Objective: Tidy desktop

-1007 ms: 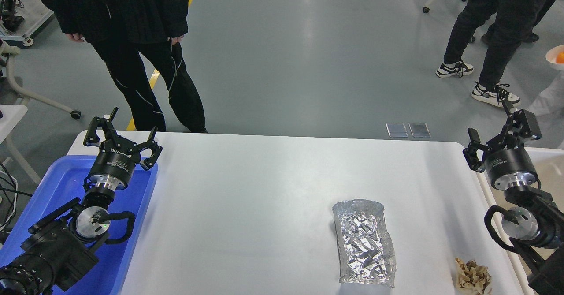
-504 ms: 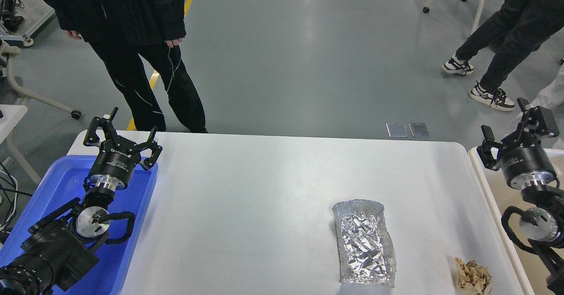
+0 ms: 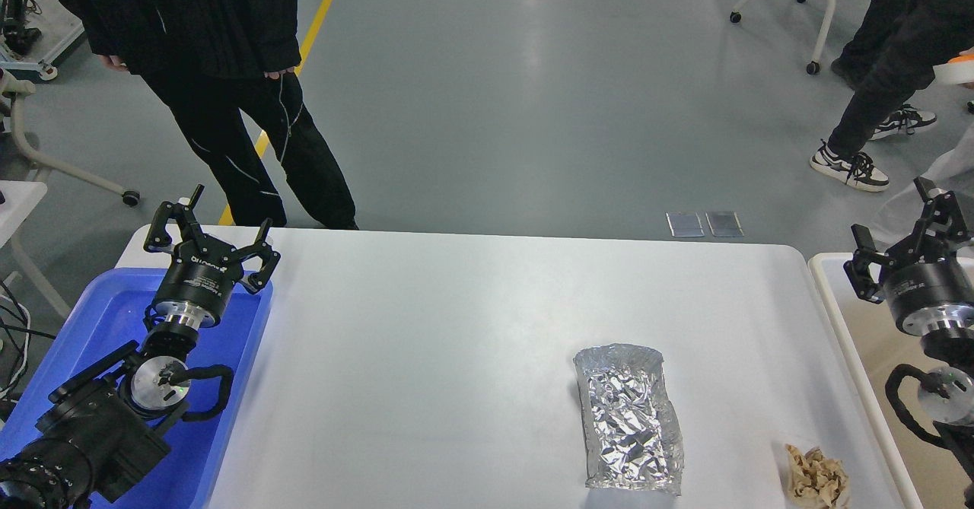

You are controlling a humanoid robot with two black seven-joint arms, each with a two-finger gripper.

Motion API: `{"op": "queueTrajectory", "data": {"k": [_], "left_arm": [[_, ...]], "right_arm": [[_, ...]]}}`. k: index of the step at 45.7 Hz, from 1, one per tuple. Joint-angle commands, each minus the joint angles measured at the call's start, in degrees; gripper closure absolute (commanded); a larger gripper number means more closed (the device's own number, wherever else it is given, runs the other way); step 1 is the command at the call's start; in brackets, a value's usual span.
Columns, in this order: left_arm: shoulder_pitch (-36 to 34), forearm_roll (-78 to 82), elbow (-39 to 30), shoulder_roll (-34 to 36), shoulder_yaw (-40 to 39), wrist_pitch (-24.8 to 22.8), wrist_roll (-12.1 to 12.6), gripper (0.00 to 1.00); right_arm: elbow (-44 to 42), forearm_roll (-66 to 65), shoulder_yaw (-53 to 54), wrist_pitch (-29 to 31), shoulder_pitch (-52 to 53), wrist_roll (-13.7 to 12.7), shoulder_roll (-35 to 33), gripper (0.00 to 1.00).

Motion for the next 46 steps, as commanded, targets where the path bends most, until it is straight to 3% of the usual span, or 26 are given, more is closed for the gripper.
{"op": "queueTrajectory", "data": {"k": [1, 35, 46], "left_arm": [[0.0, 0.0, 0.0, -0.07, 0.0, -0.02, 0.0, 0.0], [0.0, 0.0, 0.0, 0.02, 0.0, -0.02, 0.0, 0.0], [0.0, 0.0, 0.0, 0.02, 0.0, 0.07, 0.0, 0.0]], "right_arm": [[-0.19, 0.0, -0.61, 0.04, -0.13, 0.02, -0.19, 0.0], [-0.28, 0.0, -1.05, 0.04, 2.6, -0.07, -1.68, 0.0], [0.25, 0.0, -7.28, 0.13, 4.61, -0.07, -5.2, 0.0]]}}
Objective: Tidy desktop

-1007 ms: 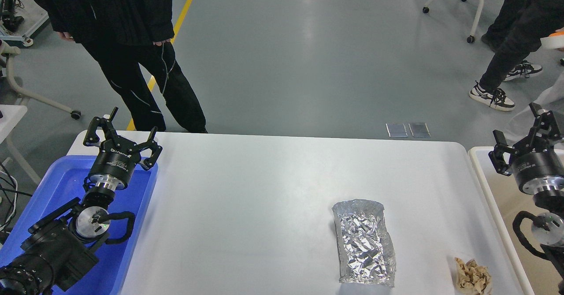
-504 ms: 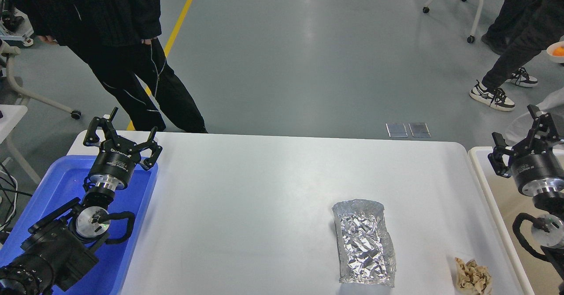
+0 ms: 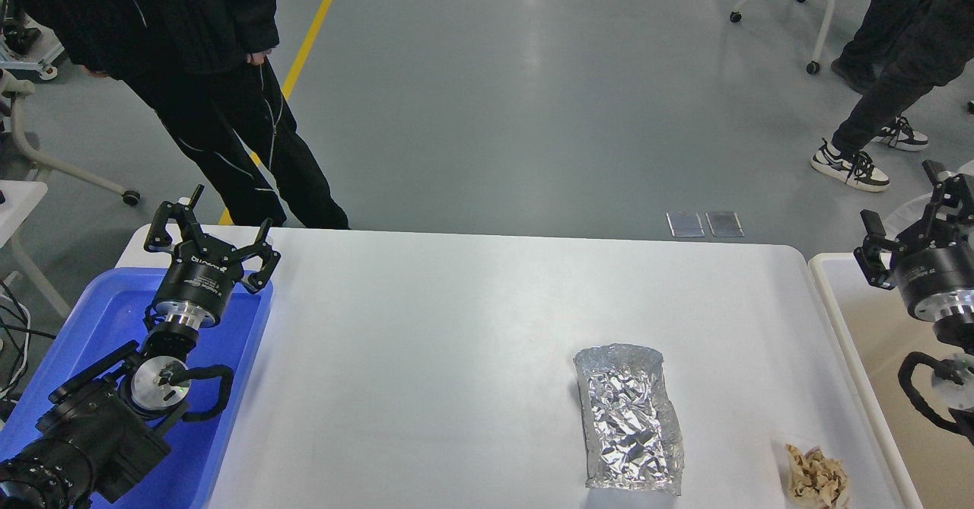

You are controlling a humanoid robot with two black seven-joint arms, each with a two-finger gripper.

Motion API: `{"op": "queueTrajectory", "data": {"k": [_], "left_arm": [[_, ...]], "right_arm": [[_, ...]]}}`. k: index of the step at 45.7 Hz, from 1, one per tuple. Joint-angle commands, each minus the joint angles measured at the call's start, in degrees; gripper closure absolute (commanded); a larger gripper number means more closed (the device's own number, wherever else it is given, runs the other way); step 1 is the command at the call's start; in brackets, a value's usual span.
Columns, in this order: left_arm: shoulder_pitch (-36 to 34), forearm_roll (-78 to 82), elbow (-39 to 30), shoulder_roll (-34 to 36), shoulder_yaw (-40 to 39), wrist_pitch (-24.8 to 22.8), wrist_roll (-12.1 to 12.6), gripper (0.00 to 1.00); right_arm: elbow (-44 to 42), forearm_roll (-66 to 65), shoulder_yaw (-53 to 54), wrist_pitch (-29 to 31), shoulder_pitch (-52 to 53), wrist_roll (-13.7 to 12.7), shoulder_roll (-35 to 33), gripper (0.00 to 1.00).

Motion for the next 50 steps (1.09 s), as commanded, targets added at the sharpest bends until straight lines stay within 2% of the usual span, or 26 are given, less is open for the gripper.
{"op": "queueTrajectory", "data": {"k": [1, 10, 22, 33, 42, 50], "left_arm": [[0.0, 0.0, 0.0, 0.04, 0.0, 0.07, 0.0, 0.0], [0.0, 0.0, 0.0, 0.04, 0.0, -0.02, 0.0, 0.0], [0.0, 0.0, 0.0, 0.04, 0.0, -0.02, 0.0, 0.0], [0.0, 0.0, 0.0, 0.04, 0.0, -0.02, 0.0, 0.0], [0.0, 0.0, 0.0, 0.04, 0.0, -0.02, 0.0, 0.0], [-0.09, 0.0, 0.0, -0.05, 0.0, -0.02, 0.0, 0.0]], "right_arm": [[0.56, -0.01, -5.62, 0.02, 2.37, -0.01, -2.98, 0.0], [1.0, -0.1, -16.86, 0.63, 8.17, -0.01, -8.6, 0.0], [0.91, -1.67, -41.02, 1.51, 22.84, 0.07, -14.93, 0.0], [1.17, -17.93, -68.54, 1.51, 37.08, 0.07, -14.32, 0.0], [5.3, -26.19, -77.25, 1.69, 43.32, 0.07, -13.18, 0.0], [11.01, -37.88, -80.42, 2.74, 46.14, 0.07, -12.12, 0.0]]}}
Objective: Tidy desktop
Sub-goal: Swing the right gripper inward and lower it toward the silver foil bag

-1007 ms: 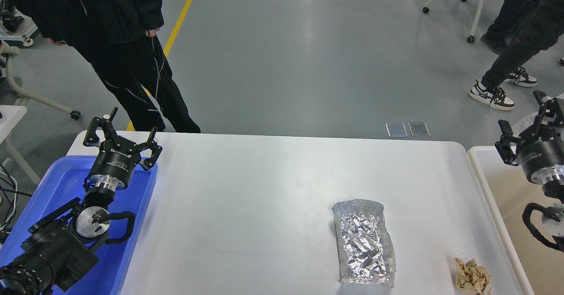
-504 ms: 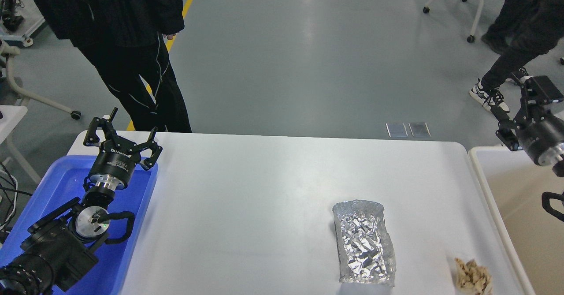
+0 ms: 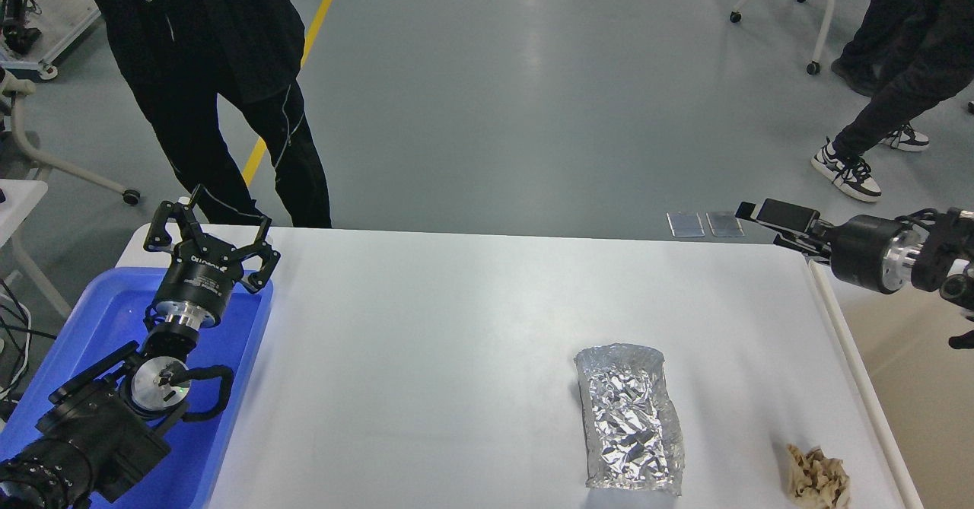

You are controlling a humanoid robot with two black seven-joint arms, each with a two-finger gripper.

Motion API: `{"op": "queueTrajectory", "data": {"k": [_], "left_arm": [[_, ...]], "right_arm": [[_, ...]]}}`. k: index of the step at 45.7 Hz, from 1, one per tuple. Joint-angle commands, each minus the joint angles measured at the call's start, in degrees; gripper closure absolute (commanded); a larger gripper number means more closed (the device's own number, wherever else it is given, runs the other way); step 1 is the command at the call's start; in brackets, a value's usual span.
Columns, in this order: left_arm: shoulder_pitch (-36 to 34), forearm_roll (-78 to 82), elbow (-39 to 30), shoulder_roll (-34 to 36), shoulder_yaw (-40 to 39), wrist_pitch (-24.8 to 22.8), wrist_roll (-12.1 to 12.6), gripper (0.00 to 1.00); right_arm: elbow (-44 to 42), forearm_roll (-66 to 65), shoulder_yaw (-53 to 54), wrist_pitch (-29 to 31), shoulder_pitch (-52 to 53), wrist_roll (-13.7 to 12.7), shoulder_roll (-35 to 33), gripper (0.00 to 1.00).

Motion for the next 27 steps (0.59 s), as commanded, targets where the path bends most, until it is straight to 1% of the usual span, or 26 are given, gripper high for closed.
{"op": "queueTrajectory", "data": {"k": [1, 5, 8, 15, 27], "left_arm": [[0.02, 0.01, 0.0, -0.05, 0.0, 0.05, 0.0, 0.0], [0.02, 0.01, 0.0, -0.05, 0.0, -0.04, 0.0, 0.0], [-0.07, 0.01, 0.0, 0.04, 0.0, -0.04, 0.08, 0.0], [-0.07, 0.01, 0.0, -0.05, 0.0, -0.04, 0.0, 0.0], [-0.07, 0.01, 0.0, -0.05, 0.0, -0.04, 0.0, 0.0]], "right_arm": [[6.82, -14.88, -8.9, 0.92, 6.18, 0.0, 1.24, 0.0], [9.37, -19.28, -10.48, 0.92, 6.18, 0.0, 2.82, 0.0], [9.73, -21.57, -12.5, 0.92, 6.09, 0.0, 4.66, 0.0], [9.29, -22.01, -14.7, 0.83, 4.95, -0.09, 8.36, 0.0], [6.65, -22.19, -14.53, -0.05, -1.99, -0.35, 12.58, 0.0]]}}
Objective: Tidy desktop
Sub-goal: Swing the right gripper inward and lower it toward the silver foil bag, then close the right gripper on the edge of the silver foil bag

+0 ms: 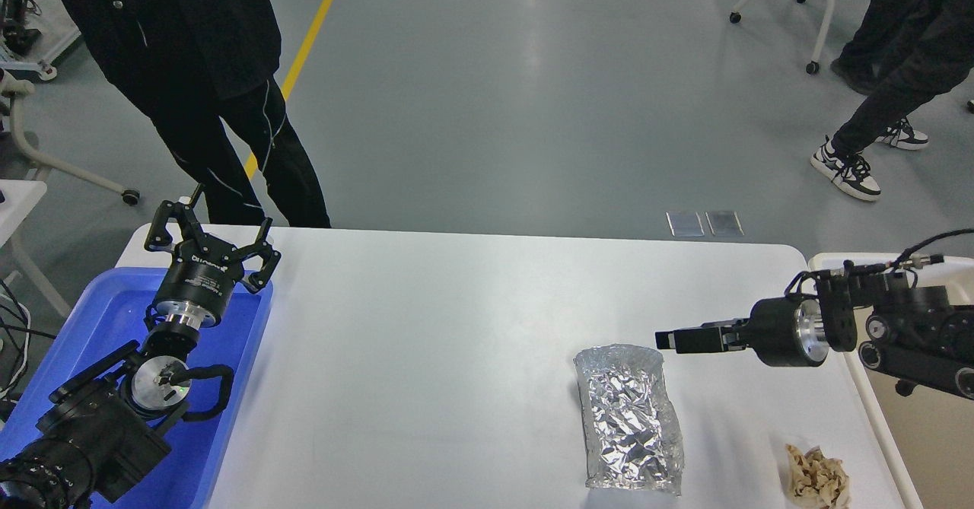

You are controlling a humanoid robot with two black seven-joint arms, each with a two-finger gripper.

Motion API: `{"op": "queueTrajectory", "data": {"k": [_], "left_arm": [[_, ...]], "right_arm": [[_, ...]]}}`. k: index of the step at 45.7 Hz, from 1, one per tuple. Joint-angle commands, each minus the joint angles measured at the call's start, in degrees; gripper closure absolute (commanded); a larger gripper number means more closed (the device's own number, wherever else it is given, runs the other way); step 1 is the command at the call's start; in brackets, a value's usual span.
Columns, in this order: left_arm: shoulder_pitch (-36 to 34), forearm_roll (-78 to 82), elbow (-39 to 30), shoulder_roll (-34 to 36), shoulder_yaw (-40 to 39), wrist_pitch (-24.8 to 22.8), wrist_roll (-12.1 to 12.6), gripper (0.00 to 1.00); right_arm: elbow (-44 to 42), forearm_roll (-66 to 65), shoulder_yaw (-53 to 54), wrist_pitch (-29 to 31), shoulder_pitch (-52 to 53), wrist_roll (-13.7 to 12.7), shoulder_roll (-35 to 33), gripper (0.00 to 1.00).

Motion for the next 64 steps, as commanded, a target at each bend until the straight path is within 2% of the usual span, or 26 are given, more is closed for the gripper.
{"op": "queueTrajectory", "data": {"k": [1, 8, 31, 40, 46, 64], "left_arm": [[0.06, 0.0, 0.0, -0.03, 0.0, -0.03, -0.01, 0.0], [0.06, 0.0, 0.0, 0.06, 0.0, 0.05, -0.01, 0.0], [-0.03, 0.0, 0.0, 0.06, 0.0, 0.05, -0.01, 0.0], [0.06, 0.0, 0.0, -0.03, 0.0, 0.05, -0.01, 0.0], [-0.02, 0.0, 0.0, 0.06, 0.0, -0.03, -0.01, 0.0], [0.06, 0.0, 0.0, -0.03, 0.0, -0.03, -0.01, 0.0]], "right_arm": [[-1.92, -1.78, -1.24, -0.51, -4.59, -0.15, 3.75, 0.0], [-4.57, -1.69, -1.24, -2.09, -7.05, -0.15, 3.75, 0.0], [-4.39, -1.34, -0.27, -4.55, -10.48, -0.15, 3.83, 0.0], [-4.57, -1.25, -0.27, -5.16, -10.83, -0.15, 6.03, 0.0], [-6.15, -1.34, -0.8, -8.06, -12.94, -0.15, 6.47, 0.0], [-8.79, -1.17, -0.27, -8.94, -14.87, -0.24, 8.76, 0.02]]}}
